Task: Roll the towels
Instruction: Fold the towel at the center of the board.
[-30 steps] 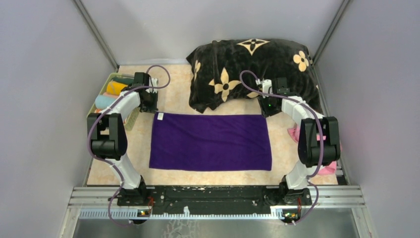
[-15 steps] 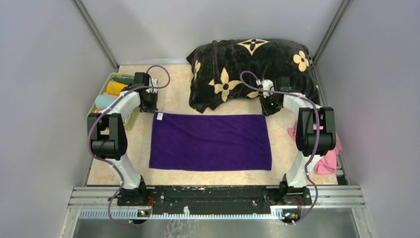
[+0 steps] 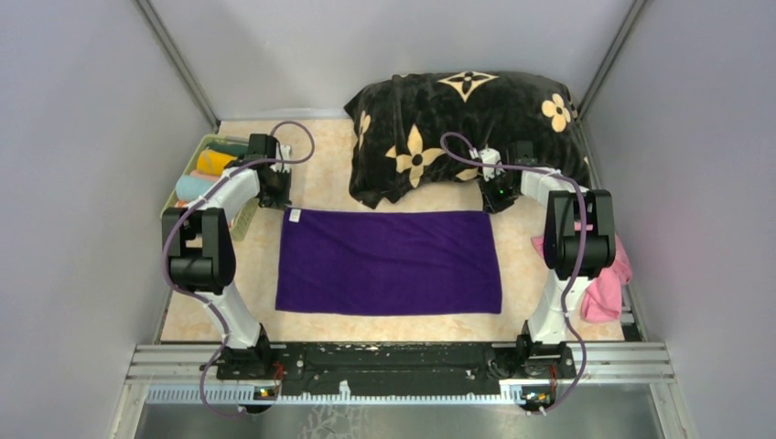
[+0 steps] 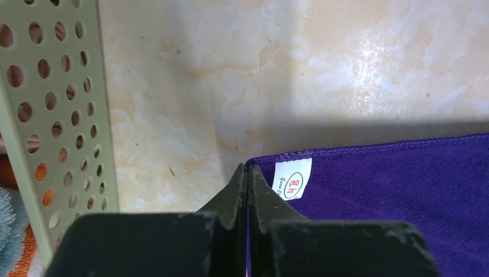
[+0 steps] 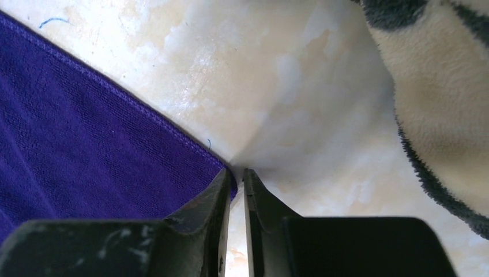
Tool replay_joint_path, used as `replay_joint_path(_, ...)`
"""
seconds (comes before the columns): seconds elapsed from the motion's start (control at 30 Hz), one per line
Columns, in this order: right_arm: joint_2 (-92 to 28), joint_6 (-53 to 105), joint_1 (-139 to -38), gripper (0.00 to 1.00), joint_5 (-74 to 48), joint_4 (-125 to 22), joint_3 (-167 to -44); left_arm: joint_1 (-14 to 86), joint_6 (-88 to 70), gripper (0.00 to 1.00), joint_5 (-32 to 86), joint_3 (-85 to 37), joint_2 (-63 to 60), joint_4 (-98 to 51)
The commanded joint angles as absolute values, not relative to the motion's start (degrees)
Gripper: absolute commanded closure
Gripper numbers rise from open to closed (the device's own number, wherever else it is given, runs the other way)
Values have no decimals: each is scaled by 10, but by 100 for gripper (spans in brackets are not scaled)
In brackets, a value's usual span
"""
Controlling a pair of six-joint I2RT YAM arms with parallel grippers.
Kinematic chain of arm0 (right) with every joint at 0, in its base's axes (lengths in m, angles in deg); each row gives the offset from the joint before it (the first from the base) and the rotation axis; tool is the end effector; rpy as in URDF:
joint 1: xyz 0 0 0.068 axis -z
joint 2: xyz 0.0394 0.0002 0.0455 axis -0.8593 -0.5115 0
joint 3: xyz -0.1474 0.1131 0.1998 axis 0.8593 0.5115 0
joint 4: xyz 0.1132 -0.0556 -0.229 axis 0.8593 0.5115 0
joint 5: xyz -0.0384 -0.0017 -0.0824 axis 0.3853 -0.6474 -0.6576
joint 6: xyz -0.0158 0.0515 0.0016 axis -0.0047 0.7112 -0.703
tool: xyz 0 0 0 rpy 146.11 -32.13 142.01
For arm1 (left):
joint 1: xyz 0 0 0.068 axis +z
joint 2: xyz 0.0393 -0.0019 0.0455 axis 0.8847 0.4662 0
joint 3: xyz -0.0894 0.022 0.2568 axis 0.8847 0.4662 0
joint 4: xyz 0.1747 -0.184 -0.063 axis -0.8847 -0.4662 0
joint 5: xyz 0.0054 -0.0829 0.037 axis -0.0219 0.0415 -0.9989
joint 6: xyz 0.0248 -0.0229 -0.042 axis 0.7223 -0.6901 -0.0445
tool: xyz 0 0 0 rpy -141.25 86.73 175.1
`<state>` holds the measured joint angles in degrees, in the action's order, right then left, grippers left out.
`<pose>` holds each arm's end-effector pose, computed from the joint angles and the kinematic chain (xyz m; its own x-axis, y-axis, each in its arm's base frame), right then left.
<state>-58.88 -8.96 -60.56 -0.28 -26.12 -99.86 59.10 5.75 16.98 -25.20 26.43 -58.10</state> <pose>0.3784 0.0215 0.1645 -0.7087 -0.4577 -0.5370 -0.5803 0.8110 0.0747 0.3733 -0.0194 0.2057 -0.8786 0.0975 -0.4674 0.0856 0.9952 0.0467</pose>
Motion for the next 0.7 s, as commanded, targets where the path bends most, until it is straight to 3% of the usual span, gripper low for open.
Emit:
replay_joint_path(0.0, -595, -110, -601, 91, 5, -261, -1018, 591, 64, 100, 162, -271, 273, -587)
replay_joint_path(0.1, -581, -112, -599, 100, -12, -263, -1020, 592, 63, 100, 160, -275, 271, -589)
replay_joint_path(0.43, -434, -93, -587, 100, -111, -391, -944, 601, 59, 100, 151, -252, 218, -555)
replay_joint_path(0.67, -422, -92, -582, 100, -119, -429, -939, 605, 64, 100, 187, -254, 206, -506)
